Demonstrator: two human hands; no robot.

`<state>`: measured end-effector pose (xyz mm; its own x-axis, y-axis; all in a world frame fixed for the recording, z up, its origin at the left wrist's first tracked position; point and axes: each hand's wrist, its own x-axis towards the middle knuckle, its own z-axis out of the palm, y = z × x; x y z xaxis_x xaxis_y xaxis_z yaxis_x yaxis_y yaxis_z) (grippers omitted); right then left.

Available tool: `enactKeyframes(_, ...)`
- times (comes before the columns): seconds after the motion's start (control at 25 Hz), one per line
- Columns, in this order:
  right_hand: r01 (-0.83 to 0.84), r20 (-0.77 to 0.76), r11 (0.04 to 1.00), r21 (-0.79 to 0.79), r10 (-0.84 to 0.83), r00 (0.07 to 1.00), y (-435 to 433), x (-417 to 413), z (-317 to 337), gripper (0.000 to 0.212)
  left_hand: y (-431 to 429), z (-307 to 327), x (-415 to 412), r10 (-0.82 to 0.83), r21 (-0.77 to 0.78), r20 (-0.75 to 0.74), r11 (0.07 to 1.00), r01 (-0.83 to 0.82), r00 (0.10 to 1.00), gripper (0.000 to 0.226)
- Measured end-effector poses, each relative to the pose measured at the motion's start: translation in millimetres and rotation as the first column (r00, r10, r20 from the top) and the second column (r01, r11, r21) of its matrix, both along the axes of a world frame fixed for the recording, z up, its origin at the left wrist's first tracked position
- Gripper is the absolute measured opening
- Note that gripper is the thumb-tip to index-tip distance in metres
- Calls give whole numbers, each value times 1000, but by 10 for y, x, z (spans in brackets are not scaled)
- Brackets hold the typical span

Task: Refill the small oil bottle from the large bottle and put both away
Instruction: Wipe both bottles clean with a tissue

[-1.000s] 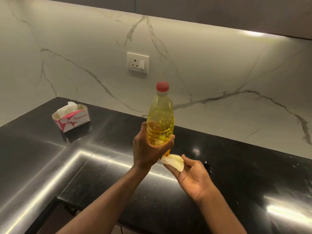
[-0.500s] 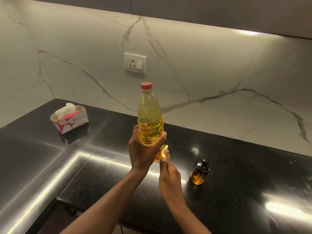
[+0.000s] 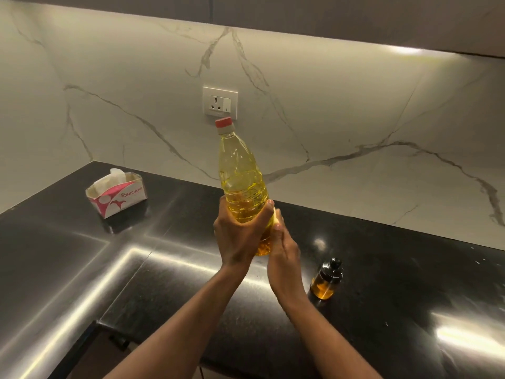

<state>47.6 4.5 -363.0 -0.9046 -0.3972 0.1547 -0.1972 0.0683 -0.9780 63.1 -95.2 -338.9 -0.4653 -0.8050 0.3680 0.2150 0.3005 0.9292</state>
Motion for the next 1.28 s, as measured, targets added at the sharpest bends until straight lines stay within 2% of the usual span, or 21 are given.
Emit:
enactKeyframes(0.16, -44, -236, 993, 106, 68, 969, 79, 386, -327, 58, -73, 11, -43, -16, 35, -10, 999, 17, 1000, 63)
enactKeyframes(0.28, -20, -92, 996, 91, 28, 995, 70, 147, -226, 56, -14, -47, -25, -33, 32, 21, 999, 32, 999, 68)
enactKeyframes(0.36, -31, -76, 998, 53, 35, 996, 37, -27, -12, 54, 31, -88, -36, -63, 37, 24, 997, 62, 998, 68)
enactKeyframes(0.48, -78, -291, 987, 141, 116, 950, -2, 74, -11, 70, -30, -59, -102, -80, 56, 26, 995, 78, 996, 62)
enactKeyframes(0.56, -98, -355, 967, 234, 179, 918, 92, 188, -242, 74, -90, -30, -123, -71, 64, 33, 996, 68, 997, 63)
enactKeyframes(0.64, -115, -267, 959, 260, 186, 945, 139, 149, -319, 80, -113, -56, -98, -42, 38, 55, 998, 40, 998, 65)
enactKeyframes(0.72, -128, -116, 966, 226, 157, 981, 78, -42, -175, 94, -97, -109, -68, -53, 37, 72, 998, 51, 996, 69)
enactKeyframes(0.76, -124, -91, 972, 198, 144, 985, 42, -135, -93, 98, -84, -128, -56, -70, 52, 65, 996, 66, 995, 70)
enactKeyframes(0.8, -123, -114, 976, 177, 144, 983, 7, -157, -40, 96, -76, -131, -51, -85, 68, 49, 994, 82, 995, 71)
enactKeyframes(0.92, -82, -348, 966, 246, 167, 922, 22, 89, -234, 81, -108, -64, -88, -103, 82, 29, 992, 100, 994, 69)
enactKeyframes(1.0, -79, -361, 967, 242, 165, 918, 113, 237, -494, 76, -129, -58, -82, -77, 51, 60, 996, 74, 995, 70)
enactKeyframes(1.04, -93, -263, 978, 186, 141, 955, 117, 222, -532, 74, -130, -75, -72, -66, 29, 79, 998, 64, 995, 70)
enactKeyframes(1.08, -99, -76, 992, 79, 105, 992, 74, 143, -488, 72, -124, -105, -65, -66, 13, 92, 998, 65, 994, 69)
enactKeyframes(1.12, -57, 165, 997, -61, 67, 984, 22, 3, -411, 69, -109, -146, -63, -77, 3, 94, 997, 77, 993, 68)
enactKeyframes(1.16, 15, 433, 983, -185, 68, 899, -10, -170, -338, 66, -80, -181, -62, -98, -5, 86, 995, 99, 991, 68)
enactKeyframes(1.2, 81, 648, 947, -311, 149, 747, -38, -311, -287, 63, -49, -195, -68, -120, -22, 77, 992, 122, 990, 67)
enactKeyframes(1.24, 144, 762, 904, -403, 244, 600, -54, -394, -248, 61, -26, -192, -84, -137, -54, 75, 989, 141, 988, 67)
enactKeyframes(1.28, 186, 798, 873, -450, 299, 524, -63, -432, -248, 60, -21, -179, -117, -142, -103, 84, 983, 151, 986, 67)
